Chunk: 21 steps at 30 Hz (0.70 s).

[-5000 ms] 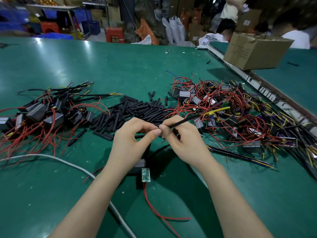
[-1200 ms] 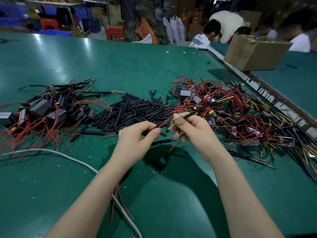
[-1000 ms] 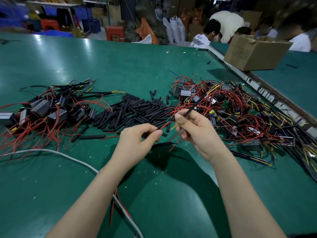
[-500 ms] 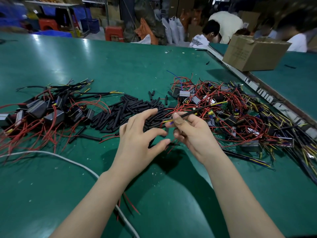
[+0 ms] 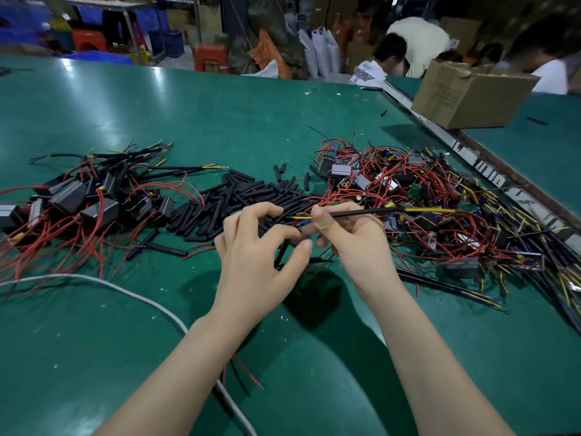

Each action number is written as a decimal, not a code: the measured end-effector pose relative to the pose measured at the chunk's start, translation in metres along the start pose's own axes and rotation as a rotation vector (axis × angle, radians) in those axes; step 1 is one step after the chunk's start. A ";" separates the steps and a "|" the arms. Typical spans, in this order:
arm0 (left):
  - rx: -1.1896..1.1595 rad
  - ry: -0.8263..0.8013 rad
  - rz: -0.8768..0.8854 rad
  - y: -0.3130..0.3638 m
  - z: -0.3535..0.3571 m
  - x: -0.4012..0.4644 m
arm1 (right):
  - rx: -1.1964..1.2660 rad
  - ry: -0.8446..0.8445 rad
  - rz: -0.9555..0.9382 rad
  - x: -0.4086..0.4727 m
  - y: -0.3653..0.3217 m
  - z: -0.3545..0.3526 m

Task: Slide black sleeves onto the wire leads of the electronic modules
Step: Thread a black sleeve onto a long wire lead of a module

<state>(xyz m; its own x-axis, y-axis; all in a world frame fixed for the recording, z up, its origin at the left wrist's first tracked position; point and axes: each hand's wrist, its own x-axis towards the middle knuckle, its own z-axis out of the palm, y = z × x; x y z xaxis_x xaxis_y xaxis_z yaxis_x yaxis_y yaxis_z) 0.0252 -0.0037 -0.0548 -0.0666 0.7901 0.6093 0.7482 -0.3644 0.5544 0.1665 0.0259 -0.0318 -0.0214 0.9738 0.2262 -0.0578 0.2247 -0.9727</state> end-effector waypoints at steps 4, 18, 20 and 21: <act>0.006 0.068 -0.092 -0.001 -0.001 0.002 | 0.002 -0.051 -0.069 -0.003 0.003 0.005; -0.154 -0.006 -0.210 -0.001 -0.005 0.007 | -0.407 -0.012 -0.302 -0.004 0.010 0.002; -0.198 -0.026 -0.249 -0.001 -0.006 0.008 | -0.397 -0.001 -0.320 -0.004 0.010 0.003; -0.207 -0.034 -0.257 0.000 -0.006 0.009 | -0.388 0.000 -0.321 -0.004 0.010 0.004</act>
<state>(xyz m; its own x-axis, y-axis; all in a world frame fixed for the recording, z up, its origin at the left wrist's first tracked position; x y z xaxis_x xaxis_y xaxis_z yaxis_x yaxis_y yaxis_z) 0.0207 0.0000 -0.0458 -0.2115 0.8839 0.4171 0.5595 -0.2404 0.7932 0.1622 0.0244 -0.0423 -0.0638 0.8534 0.5173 0.3134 0.5092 -0.8015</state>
